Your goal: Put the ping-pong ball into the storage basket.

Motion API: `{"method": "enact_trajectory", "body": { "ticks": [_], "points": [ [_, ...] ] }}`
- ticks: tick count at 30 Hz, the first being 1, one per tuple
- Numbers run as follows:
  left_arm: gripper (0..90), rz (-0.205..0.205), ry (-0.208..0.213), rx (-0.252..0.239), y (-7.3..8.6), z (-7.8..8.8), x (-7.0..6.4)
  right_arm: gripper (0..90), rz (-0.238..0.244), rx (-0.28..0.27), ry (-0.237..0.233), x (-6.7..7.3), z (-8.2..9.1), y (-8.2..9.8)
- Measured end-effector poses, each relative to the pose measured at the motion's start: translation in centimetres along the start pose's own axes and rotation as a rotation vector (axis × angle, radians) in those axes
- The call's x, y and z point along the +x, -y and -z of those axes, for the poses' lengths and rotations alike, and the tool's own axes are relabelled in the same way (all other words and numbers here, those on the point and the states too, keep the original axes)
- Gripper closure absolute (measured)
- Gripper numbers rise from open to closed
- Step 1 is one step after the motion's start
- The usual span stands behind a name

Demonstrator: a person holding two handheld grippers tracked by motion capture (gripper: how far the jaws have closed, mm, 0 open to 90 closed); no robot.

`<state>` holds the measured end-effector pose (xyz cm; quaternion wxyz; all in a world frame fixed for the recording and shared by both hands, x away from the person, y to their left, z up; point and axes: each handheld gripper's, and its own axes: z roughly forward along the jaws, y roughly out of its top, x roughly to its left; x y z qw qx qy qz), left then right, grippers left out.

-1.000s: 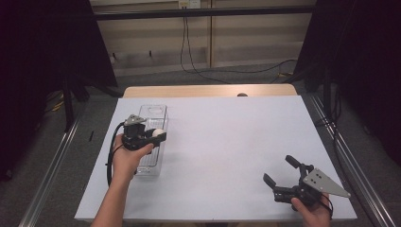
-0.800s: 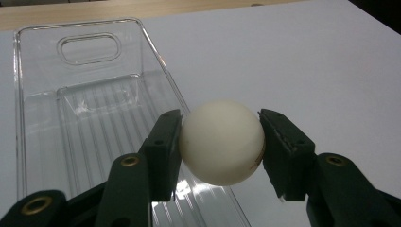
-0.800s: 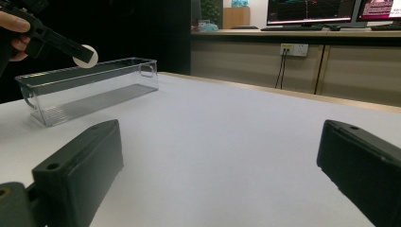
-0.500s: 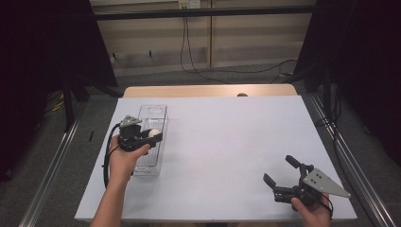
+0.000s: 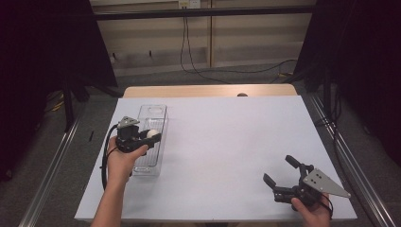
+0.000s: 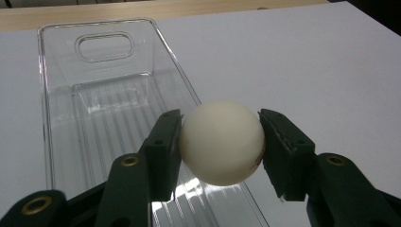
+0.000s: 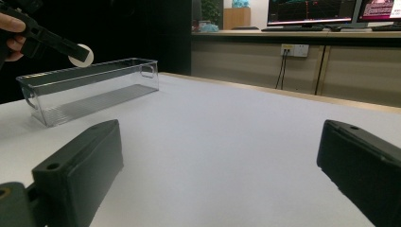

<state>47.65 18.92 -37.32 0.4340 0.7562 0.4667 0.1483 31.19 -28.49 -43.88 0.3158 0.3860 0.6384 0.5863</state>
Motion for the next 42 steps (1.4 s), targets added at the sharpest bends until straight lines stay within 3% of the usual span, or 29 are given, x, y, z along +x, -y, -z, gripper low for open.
{"method": "enact_trajectory", "body": {
  "ticks": [42],
  "points": [
    [51.1, 0.008, -0.04, 0.012, 1.8, 0.4, 1.2, 0.7, -0.003, 0.003, -0.003, 0.0, 0.0, 0.0]
  ]
}}
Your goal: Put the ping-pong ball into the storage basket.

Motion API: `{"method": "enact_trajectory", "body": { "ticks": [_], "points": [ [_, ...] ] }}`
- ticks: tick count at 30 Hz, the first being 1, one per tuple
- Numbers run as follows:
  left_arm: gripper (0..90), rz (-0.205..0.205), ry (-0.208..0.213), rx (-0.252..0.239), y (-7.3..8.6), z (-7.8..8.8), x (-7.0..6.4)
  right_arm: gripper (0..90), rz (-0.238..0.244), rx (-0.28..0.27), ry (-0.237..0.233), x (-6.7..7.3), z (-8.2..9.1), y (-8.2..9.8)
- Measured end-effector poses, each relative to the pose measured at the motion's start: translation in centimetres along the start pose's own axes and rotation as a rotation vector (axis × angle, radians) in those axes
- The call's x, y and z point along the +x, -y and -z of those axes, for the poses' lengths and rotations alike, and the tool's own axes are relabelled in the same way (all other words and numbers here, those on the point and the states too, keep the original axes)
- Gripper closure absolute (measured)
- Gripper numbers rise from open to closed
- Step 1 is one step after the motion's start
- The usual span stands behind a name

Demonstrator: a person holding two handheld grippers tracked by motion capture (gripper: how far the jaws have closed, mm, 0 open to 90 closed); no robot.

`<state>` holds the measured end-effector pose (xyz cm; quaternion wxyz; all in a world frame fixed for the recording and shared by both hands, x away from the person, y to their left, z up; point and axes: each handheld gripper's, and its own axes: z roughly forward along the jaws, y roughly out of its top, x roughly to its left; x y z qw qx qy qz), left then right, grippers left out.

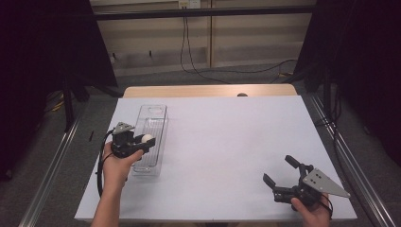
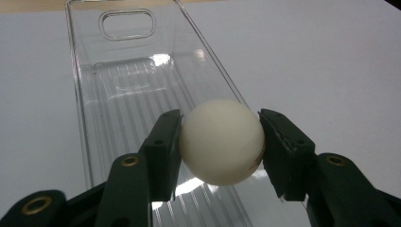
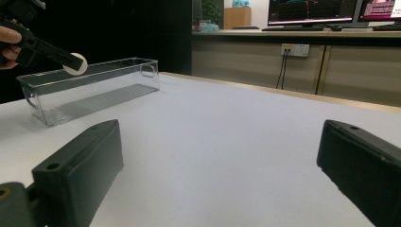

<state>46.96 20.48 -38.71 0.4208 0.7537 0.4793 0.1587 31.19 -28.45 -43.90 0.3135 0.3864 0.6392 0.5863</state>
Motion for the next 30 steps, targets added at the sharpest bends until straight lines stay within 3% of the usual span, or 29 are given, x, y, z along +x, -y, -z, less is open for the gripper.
{"method": "enact_trajectory", "body": {
  "ticks": [30],
  "points": [
    [51.1, 0.002, 0.0, -0.004, 1.3, 0.1, 0.2, 0.7, 0.001, -0.002, 0.003, 0.0, 0.0, 0.0]
  ]
}}
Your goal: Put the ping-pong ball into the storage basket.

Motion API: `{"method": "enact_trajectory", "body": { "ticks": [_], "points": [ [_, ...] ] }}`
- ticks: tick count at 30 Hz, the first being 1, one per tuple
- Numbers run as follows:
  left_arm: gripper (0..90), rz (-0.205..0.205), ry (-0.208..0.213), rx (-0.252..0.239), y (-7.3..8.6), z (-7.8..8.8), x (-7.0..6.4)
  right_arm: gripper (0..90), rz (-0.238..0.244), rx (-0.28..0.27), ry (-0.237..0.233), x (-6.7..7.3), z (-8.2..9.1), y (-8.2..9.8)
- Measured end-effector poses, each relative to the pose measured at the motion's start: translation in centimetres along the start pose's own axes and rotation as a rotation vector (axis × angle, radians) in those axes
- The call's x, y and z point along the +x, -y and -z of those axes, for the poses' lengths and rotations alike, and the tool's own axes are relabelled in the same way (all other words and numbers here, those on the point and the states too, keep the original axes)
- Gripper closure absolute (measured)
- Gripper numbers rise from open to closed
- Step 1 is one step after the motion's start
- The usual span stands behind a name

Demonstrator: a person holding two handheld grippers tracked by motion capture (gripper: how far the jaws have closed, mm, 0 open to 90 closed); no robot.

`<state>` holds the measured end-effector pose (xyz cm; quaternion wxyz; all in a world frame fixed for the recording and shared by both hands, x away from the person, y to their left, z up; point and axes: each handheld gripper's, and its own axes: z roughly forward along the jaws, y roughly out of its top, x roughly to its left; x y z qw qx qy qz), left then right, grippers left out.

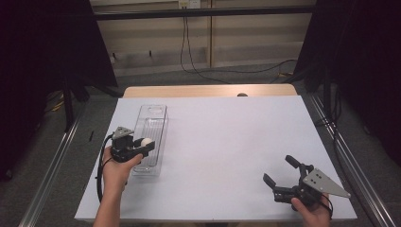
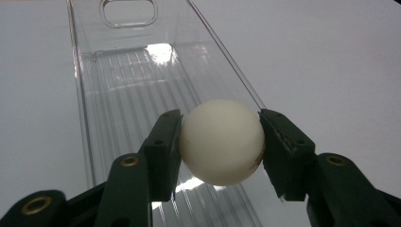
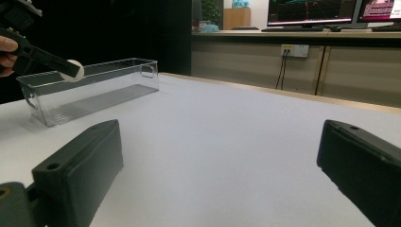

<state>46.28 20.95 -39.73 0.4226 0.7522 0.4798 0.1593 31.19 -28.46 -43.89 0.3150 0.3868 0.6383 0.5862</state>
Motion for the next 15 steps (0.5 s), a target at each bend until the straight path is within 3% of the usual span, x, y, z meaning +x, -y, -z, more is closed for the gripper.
{"method": "enact_trajectory", "body": {
  "ticks": [15],
  "points": [
    [51.0, 0.012, 0.003, -0.003, 0.45, 0.06, 0.12, 0.7, 0.001, -0.002, -0.001, 0.04, -0.05, 0.0]
  ]
}}
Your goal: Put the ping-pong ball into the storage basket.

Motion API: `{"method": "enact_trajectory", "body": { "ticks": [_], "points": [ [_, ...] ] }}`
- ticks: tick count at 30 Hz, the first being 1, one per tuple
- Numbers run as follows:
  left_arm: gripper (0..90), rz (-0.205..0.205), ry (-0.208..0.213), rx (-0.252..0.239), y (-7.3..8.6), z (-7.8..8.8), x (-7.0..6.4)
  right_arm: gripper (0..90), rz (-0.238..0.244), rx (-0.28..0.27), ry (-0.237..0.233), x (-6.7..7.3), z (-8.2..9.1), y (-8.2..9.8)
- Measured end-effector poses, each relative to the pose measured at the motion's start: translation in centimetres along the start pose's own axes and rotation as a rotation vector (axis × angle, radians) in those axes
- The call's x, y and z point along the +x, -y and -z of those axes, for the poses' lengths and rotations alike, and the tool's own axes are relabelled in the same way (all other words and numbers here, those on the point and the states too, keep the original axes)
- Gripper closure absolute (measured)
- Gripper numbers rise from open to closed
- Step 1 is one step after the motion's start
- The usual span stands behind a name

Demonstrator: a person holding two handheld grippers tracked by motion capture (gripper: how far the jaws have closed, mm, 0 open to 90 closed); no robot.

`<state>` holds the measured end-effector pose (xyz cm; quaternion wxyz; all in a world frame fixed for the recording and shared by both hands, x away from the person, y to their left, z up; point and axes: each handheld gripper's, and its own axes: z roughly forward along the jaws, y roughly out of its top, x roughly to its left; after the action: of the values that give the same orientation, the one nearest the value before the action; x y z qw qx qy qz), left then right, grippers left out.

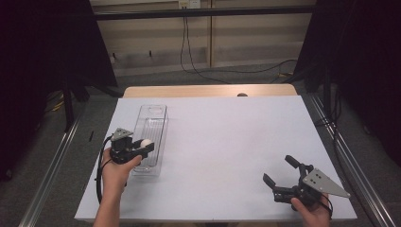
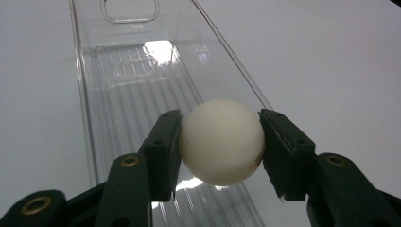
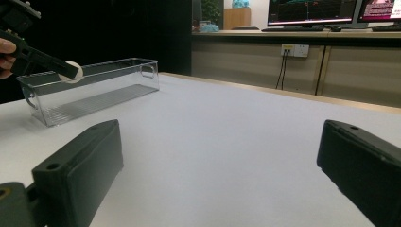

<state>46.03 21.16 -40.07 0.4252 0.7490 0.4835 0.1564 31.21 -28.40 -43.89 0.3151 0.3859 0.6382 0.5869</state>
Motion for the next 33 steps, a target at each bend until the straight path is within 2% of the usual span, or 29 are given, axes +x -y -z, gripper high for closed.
{"method": "enact_trajectory", "body": {
  "ticks": [8, 13, 22, 33],
  "points": [
    [51.0, 0.004, -0.008, 0.003, 0.4, -0.06, 0.08, 0.7, 0.002, 0.0, -0.001, -0.05, 0.05, -0.01],
    [50.9, -0.008, -0.015, 0.007, 0.46, 0.03, 0.13, 0.7, -0.001, -0.004, -0.004, -0.01, 0.06, -0.05],
    [50.6, -0.011, -0.016, -0.003, 0.45, 0.04, -0.09, 0.7, -0.004, -0.008, -0.003, 0.0, 0.04, -0.05],
    [47.7, -0.035, -0.016, -0.02, 0.07, -0.05, -0.39, 0.7, -0.003, -0.002, -0.008, -0.01, 0.05, -0.07]
  ]
}}
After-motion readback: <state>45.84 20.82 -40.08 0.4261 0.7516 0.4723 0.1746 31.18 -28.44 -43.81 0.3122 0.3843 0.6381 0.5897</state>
